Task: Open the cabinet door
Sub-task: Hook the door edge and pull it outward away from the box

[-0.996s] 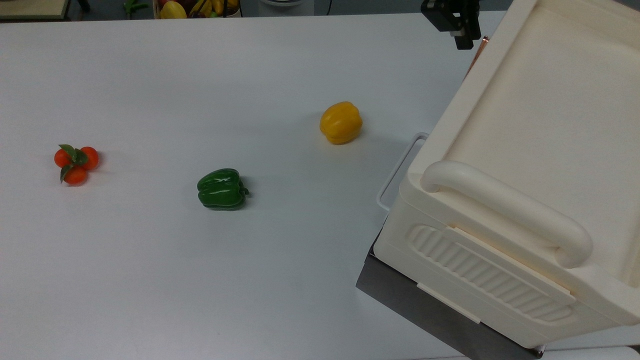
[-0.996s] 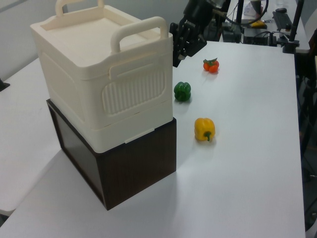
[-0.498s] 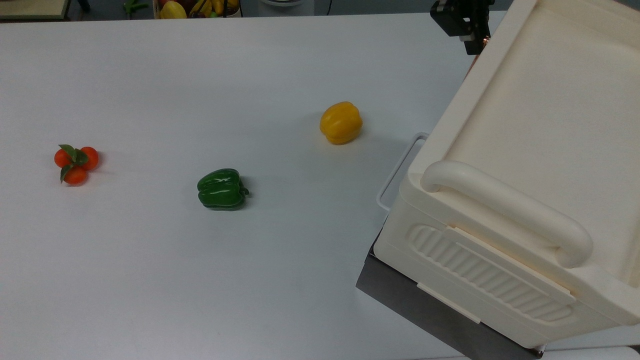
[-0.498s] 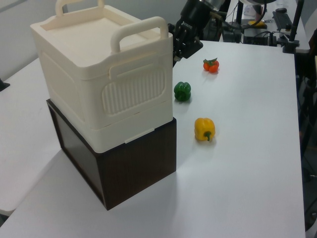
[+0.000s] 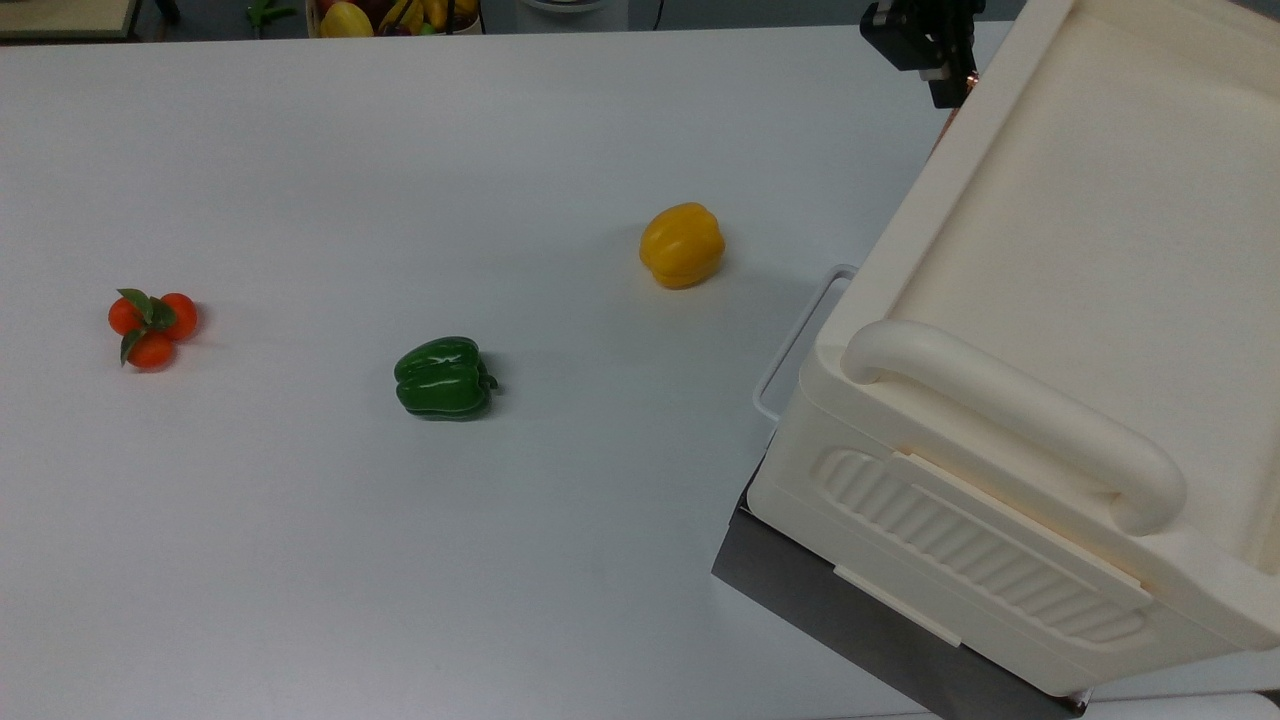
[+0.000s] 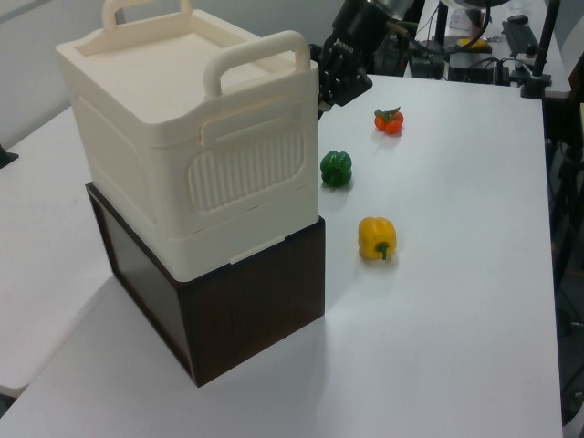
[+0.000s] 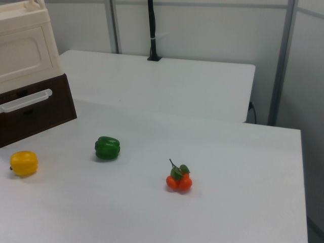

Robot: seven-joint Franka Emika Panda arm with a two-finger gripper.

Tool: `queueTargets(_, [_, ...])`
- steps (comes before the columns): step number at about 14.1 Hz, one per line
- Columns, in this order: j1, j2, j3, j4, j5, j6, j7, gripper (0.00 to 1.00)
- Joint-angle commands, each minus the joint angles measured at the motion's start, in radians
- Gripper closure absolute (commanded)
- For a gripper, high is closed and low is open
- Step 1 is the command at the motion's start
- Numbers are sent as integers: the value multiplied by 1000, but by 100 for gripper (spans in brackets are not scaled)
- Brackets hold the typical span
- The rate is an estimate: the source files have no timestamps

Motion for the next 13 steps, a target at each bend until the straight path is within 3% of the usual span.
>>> queueTargets(1, [-18,-46,19,-64,5,3,-16,98])
queueTargets(9, [-83,-106,17,-66,9,-221,-5,98])
queueTargets(13, [-121,-115,8,-67,9,-260,-7,98])
